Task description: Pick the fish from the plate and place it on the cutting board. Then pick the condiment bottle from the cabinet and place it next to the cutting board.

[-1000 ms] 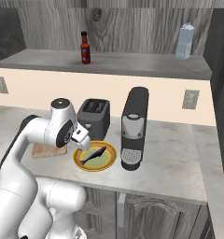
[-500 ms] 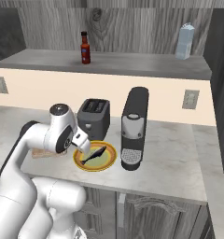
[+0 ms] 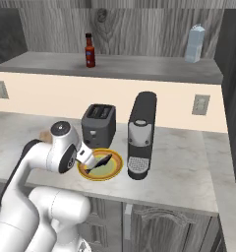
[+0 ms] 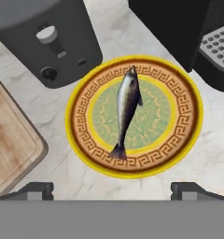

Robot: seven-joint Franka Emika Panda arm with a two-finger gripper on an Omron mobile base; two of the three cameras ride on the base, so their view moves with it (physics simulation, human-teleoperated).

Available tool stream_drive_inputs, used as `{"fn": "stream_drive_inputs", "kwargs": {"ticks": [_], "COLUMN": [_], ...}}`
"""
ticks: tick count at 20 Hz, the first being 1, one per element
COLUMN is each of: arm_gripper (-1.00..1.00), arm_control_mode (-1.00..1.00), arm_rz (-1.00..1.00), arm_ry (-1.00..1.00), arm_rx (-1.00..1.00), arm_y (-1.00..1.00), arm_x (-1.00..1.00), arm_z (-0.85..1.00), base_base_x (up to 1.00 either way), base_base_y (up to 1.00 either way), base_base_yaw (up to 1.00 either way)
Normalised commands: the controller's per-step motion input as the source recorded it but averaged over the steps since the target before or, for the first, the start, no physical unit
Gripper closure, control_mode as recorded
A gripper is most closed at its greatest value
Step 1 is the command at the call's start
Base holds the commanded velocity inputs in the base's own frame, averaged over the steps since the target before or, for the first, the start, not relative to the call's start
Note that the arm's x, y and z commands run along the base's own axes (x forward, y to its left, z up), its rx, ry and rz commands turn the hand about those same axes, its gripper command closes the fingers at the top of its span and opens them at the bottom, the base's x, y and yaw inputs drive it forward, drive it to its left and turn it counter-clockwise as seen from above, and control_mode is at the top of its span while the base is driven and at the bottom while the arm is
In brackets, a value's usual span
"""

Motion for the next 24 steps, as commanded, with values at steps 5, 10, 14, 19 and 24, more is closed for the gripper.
{"fn": "stream_drive_inputs", "kwargs": {"ticks": [5, 10, 14, 19, 24], "arm_gripper": [-1.0, -1.0, -1.0, -1.0, -1.0], "arm_control_mode": [-1.0, -1.0, -1.0, -1.0, -1.0], "arm_rz": [-0.06, -0.06, -0.04, -0.02, 0.0], "arm_ry": [-0.03, 0.0, 0.0, 0.0, 0.0], "arm_rx": [0.0, 0.0, 0.0, 0.0, 0.0], "arm_y": [-0.09, -0.07, -0.02, 0.0, -0.02], "arm_x": [0.01, 0.11, 0.17, 0.11, 0.05], "arm_z": [-0.11, 0.0, 0.0, -0.1, -0.25], "base_base_x": [0.0, 0.0, 0.0, 0.0, 0.0], "base_base_y": [0.0, 0.0, 0.0, 0.0, 0.0], "base_base_yaw": [0.0, 0.0, 0.0, 0.0, 0.0]}}
